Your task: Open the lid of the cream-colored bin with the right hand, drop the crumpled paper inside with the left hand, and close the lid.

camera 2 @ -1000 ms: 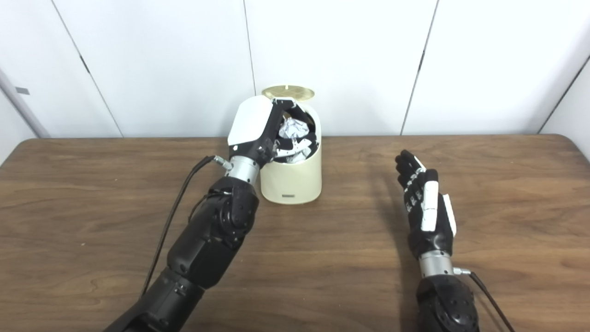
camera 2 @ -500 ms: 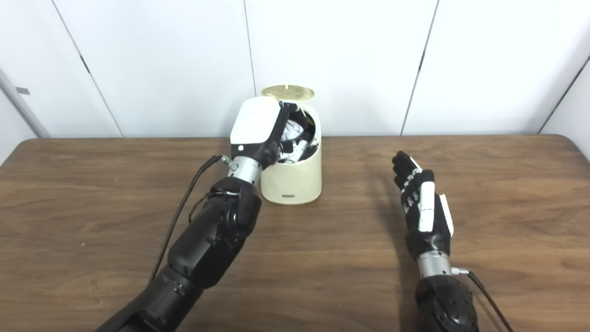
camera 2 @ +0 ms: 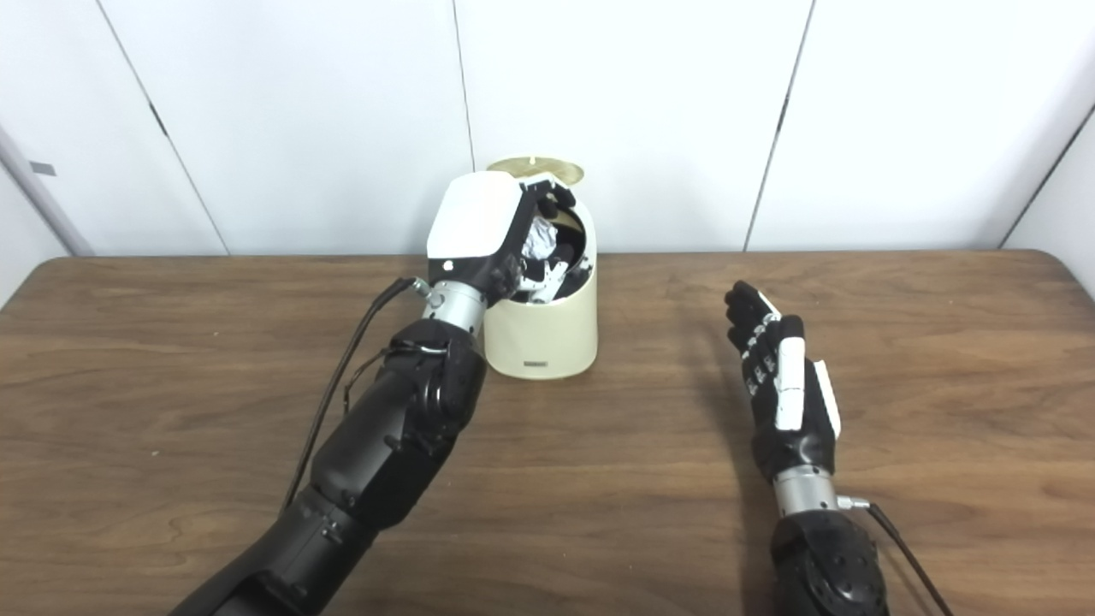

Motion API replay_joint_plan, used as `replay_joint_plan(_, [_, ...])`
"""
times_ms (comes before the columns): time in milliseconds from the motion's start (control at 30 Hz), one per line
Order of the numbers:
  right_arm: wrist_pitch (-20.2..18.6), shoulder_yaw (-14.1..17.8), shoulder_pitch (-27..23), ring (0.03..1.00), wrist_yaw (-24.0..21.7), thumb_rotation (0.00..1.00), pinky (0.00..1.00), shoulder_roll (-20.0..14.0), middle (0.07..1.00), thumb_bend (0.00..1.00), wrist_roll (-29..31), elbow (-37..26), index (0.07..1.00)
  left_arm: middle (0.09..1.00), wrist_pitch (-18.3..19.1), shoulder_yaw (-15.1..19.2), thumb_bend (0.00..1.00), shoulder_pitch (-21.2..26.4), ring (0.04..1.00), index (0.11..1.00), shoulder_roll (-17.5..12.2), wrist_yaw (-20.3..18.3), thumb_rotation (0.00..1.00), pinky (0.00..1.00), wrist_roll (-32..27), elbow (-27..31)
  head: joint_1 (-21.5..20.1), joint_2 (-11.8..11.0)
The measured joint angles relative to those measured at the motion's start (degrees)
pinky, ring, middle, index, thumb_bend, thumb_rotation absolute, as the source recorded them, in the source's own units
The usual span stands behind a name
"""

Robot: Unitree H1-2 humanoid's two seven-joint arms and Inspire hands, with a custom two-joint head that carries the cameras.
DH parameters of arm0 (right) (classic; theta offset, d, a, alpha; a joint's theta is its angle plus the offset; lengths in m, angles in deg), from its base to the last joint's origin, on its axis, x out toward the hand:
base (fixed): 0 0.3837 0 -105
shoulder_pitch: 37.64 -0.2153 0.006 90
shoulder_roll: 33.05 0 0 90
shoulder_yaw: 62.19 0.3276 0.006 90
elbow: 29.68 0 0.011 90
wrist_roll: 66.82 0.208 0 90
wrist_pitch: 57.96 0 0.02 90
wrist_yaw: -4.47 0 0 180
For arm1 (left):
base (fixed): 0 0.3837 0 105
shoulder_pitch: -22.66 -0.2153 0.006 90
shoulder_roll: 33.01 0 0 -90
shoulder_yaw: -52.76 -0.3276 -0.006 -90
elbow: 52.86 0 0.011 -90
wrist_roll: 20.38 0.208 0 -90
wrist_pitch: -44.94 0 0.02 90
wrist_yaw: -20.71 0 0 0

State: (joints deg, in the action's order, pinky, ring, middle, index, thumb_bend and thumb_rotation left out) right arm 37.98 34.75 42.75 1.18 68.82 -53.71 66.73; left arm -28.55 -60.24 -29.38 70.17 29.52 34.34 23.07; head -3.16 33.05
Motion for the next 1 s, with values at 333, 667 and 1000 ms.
replay_joint_plan(333, [-1.1, -0.1, 0.0, 0.913, -0.5, 1.0, 0.95, -0.1, 0.867, 0.55, 0.0, -0.1, 0.821, 0.737, 0.0, 0.0, 0.88, 0.0, 0.725, 0.686, 0.0, 0.1, 0.0, 0.63, -0.3, 0.0, 0.1, 0.2])
replay_joint_plan(667, [-1.2, -0.1, 0.0, 0.926, -0.6, 1.0, 0.96, -0.1, 0.874, 0.54, 0.0, -0.1, 0.826, 0.674, 0.1, 0.4, 0.86, -1.1, 0.654, 0.659, 0.0, -0.2, 0.0, 0.58, -1.5, 1.9, 0.3, 0.4])
replay_joint_plan(1000, [-1.2, -0.1, 0.1, 0.922, -0.7, 1.0, 0.95, -0.2, 0.872, 0.55, 0.0, -0.1, 0.825, 0.719, 1.1, 0.4, 0.9, -1.7, 0.704, 0.68, 0.0, -3.2, 0.02, 0.61, -1.6, 4.7, 0.4, 0.5])
